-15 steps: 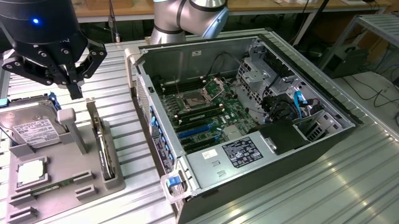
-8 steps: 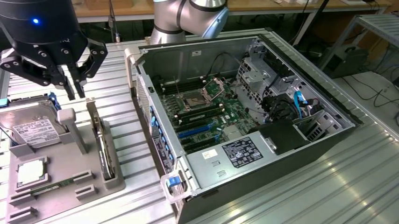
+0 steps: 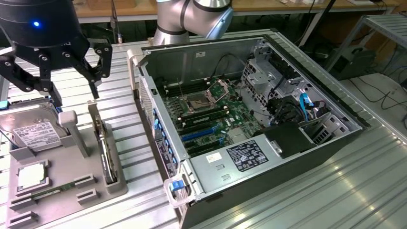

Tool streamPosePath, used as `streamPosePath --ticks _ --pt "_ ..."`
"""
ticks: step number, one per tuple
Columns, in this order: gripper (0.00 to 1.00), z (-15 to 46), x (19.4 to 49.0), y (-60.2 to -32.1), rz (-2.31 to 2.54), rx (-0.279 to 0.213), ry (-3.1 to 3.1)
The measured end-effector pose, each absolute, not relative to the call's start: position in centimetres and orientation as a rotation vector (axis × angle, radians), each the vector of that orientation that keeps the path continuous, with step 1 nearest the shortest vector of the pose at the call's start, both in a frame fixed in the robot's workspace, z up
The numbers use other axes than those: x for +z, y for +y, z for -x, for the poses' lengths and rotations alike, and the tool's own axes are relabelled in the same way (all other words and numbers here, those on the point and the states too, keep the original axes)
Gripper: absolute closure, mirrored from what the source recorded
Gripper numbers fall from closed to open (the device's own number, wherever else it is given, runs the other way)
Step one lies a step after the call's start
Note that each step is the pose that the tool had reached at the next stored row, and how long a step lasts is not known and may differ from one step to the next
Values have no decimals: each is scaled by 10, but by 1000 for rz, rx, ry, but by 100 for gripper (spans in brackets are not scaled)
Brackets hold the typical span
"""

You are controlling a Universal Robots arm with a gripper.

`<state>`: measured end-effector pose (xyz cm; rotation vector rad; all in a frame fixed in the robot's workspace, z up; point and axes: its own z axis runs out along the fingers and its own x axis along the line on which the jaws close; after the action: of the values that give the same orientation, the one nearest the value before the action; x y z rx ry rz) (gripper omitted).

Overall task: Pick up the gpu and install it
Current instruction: 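Pick up the gpu and move the gpu toward the slot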

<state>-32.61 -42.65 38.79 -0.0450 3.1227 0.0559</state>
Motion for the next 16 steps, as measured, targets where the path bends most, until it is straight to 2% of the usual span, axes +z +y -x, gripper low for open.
streamPosePath --ticks 1,2,16 --pt "46 326 388 -428 47 48 3124" --pt "40 326 387 -430 48 39 3124" --pt "40 321 363 -446 57 30 3124"
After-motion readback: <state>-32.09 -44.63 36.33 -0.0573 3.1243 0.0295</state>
